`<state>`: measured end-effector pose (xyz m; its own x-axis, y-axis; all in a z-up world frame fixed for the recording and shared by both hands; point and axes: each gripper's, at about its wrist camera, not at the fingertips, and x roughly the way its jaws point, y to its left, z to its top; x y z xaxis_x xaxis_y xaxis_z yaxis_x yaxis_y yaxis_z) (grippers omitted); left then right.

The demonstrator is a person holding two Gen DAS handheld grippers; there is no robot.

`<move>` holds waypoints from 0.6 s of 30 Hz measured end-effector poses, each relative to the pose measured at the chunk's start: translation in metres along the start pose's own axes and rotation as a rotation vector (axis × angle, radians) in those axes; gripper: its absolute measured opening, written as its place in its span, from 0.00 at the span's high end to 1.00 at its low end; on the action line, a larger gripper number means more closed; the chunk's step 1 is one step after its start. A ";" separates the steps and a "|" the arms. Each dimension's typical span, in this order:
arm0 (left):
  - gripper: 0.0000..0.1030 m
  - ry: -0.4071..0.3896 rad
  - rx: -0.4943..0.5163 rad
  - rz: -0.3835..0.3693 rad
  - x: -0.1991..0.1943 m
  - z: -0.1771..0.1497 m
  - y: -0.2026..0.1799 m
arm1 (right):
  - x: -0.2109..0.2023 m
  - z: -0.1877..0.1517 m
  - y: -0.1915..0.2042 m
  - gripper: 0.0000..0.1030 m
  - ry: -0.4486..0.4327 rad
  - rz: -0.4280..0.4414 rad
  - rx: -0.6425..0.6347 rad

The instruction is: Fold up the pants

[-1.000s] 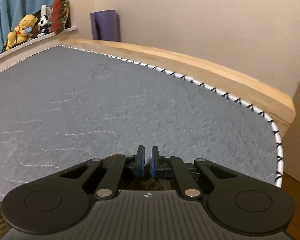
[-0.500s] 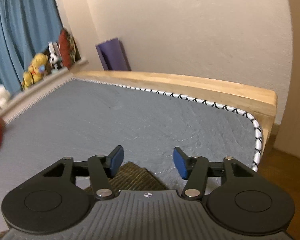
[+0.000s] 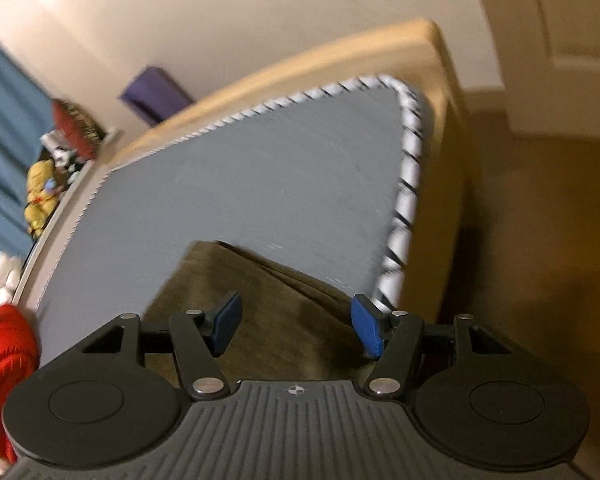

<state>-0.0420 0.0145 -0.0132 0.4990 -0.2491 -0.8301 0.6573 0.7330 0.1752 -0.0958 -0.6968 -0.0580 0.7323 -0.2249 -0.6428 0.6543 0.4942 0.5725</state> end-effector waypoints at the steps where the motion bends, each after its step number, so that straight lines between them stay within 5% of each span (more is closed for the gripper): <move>1: 0.41 0.001 -0.003 0.003 0.001 0.001 0.001 | 0.003 -0.001 -0.005 0.39 0.017 -0.008 0.022; 12: 0.41 0.011 -0.059 0.055 0.009 0.001 0.014 | 0.039 -0.012 -0.008 0.45 0.114 0.017 0.040; 17: 0.41 -0.005 -0.076 0.066 0.007 0.004 0.017 | 0.035 -0.013 -0.010 0.82 0.080 -0.047 0.092; 18: 0.41 -0.009 -0.079 0.067 0.007 0.005 0.019 | 0.029 -0.013 -0.008 0.82 0.054 -0.037 0.107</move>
<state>-0.0235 0.0235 -0.0130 0.5460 -0.2031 -0.8128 0.5756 0.7959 0.1878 -0.0822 -0.6962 -0.0873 0.6977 -0.1941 -0.6896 0.6994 0.3932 0.5969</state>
